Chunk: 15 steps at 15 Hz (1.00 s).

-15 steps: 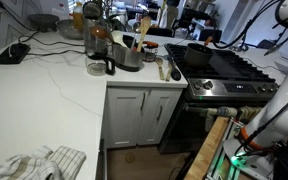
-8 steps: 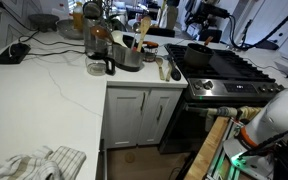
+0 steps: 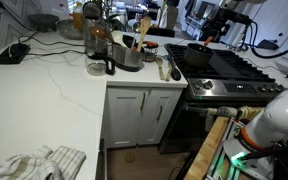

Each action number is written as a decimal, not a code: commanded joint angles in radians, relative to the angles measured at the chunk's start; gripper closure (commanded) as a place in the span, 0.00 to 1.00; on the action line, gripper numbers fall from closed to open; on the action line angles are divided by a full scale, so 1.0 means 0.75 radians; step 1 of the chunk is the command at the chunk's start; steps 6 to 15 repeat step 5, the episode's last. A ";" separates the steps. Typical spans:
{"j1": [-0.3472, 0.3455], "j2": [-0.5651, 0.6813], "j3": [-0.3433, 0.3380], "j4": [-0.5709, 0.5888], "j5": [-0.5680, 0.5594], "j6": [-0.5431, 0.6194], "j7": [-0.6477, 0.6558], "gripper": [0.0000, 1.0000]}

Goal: Pick up the black serving spoon from the black pot and put it on the kitchen counter

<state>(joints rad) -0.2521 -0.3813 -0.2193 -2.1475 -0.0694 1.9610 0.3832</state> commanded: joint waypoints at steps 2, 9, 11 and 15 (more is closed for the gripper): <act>-0.024 -0.008 0.022 -0.008 0.009 -0.003 -0.008 0.00; -0.023 -0.008 0.025 -0.009 0.009 -0.003 -0.008 0.00; -0.023 -0.008 0.025 -0.009 0.009 -0.003 -0.008 0.00; -0.023 -0.008 0.025 -0.009 0.009 -0.003 -0.008 0.00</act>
